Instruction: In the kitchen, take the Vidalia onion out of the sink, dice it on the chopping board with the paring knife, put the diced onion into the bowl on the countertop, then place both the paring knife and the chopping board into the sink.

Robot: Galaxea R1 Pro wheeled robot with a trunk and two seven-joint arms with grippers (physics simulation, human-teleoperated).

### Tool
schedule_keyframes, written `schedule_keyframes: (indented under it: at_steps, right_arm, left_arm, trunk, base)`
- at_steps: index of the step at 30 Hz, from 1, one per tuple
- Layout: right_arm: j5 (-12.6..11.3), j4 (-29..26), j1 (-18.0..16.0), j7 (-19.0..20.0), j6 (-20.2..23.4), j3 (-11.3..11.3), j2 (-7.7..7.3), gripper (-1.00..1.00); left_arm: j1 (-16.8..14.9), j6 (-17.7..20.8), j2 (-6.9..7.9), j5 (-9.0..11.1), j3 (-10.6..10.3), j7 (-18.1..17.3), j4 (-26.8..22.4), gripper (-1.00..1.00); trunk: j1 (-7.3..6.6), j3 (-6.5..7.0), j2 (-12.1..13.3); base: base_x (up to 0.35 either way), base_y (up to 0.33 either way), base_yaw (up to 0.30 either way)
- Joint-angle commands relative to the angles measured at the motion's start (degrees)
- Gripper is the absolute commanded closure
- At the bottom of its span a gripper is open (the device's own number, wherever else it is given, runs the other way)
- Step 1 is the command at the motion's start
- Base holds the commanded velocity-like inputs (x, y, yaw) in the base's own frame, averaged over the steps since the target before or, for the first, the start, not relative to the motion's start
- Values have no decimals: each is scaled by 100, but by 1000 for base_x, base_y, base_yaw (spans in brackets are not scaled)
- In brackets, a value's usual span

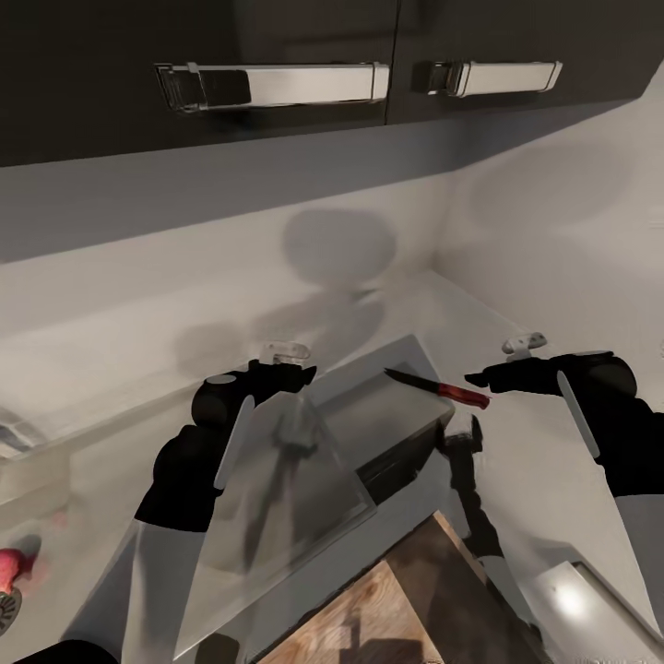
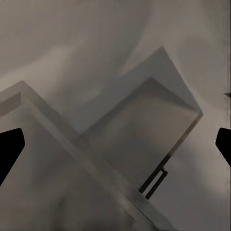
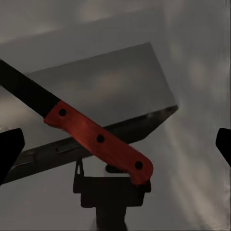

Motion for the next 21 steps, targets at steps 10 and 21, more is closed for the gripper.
schedule_keyframes:
  at_steps: [10,21]
  right_arm:
    - [15,-5,-7,16,23,9,-4,-100]
    - [15,-5,-7,16,23,9,-4,-100]
  left_arm:
    - [-4,30,-2,2,5,-15,-6,-100]
    - [-4,30,-2,6,4,-15,-6,-100]
  trunk:
    - [3,-10,-11]
    - [3,-10,-11]
  base:
    - [0,0,-118]
    - [0,0,-5]
